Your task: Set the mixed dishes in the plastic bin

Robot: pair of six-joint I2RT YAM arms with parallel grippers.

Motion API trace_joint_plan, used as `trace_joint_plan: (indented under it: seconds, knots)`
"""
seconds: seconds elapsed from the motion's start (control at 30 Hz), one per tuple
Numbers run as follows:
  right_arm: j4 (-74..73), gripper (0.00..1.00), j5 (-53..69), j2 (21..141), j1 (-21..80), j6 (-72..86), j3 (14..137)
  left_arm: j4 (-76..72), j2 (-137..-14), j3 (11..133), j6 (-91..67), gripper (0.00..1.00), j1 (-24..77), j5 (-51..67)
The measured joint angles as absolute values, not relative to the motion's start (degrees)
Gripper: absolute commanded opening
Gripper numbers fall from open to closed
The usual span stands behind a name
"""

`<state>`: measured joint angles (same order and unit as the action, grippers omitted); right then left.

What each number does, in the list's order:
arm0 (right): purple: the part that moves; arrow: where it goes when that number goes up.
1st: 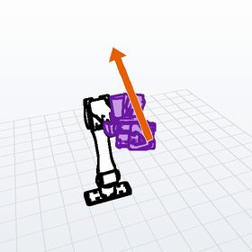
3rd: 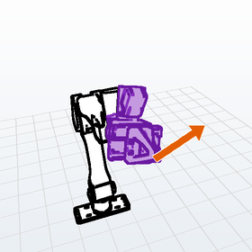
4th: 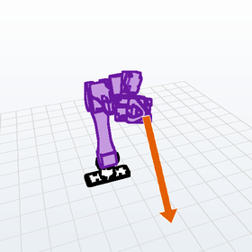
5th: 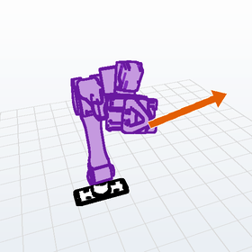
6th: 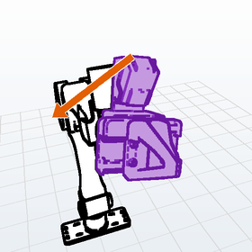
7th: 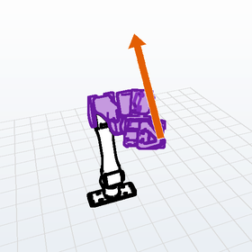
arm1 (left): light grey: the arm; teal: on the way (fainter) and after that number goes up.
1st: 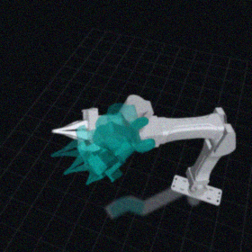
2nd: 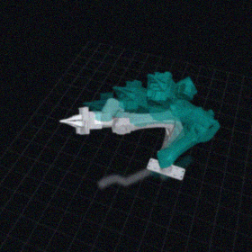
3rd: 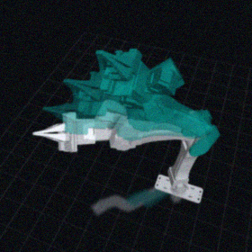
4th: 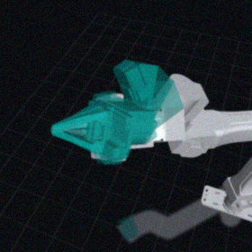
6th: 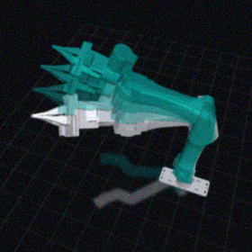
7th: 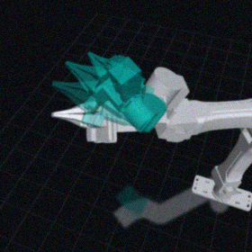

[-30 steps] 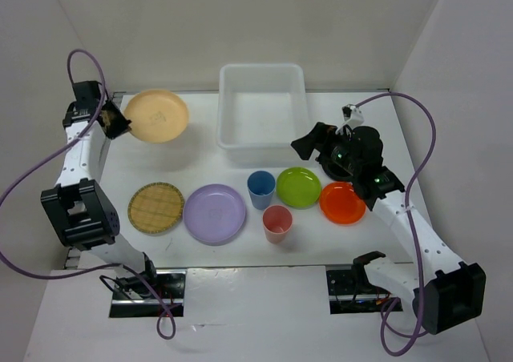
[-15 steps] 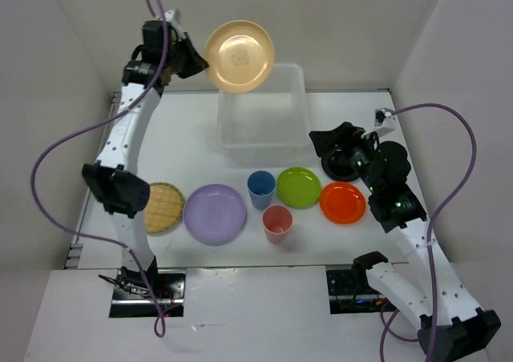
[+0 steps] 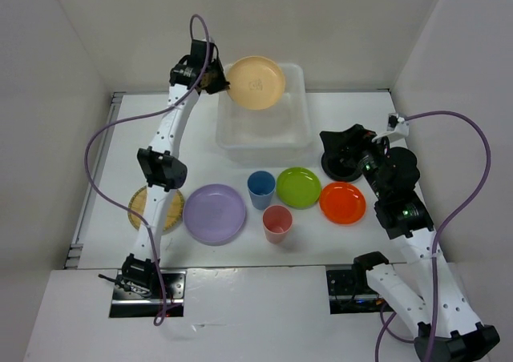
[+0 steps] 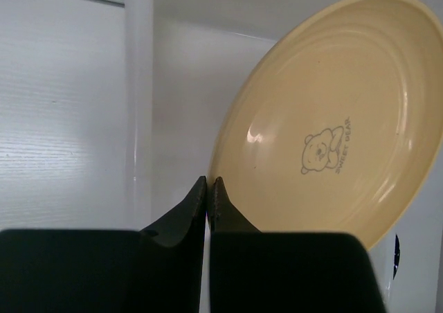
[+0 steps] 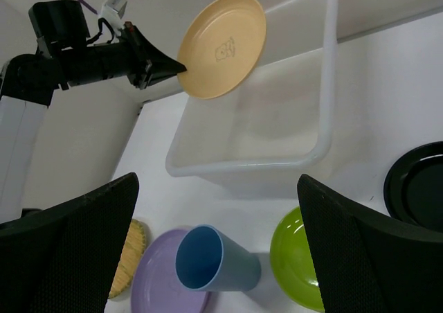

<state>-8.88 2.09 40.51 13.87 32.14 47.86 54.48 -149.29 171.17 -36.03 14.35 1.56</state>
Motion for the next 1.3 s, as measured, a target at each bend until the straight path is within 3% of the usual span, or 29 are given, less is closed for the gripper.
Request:
trace_joint_plan:
  seconds: [0.73,0.83,1.17,1.3]
  knots:
    - [-11.3,1.00,2.3,38.9,13.2,32.5,47.9,52.2,-160.3,172.1,-39.4,0.02,18.9,-4.0]
    - [-11.4,1.00,2.3,38.6,13.2,32.6,47.9,51.6,-161.1,173.2,-39.7,0.12,18.9,-4.3]
    - [-12.2,1.00,2.3,37.9,13.2,32.7,47.9,50.2,-164.3,175.0,-41.1,0.26,19.0,-4.2]
    - [-12.6,1.00,2.3,37.6,13.0,32.8,47.9,50.0,-164.4,176.5,-41.1,0.44,19.0,-4.2]
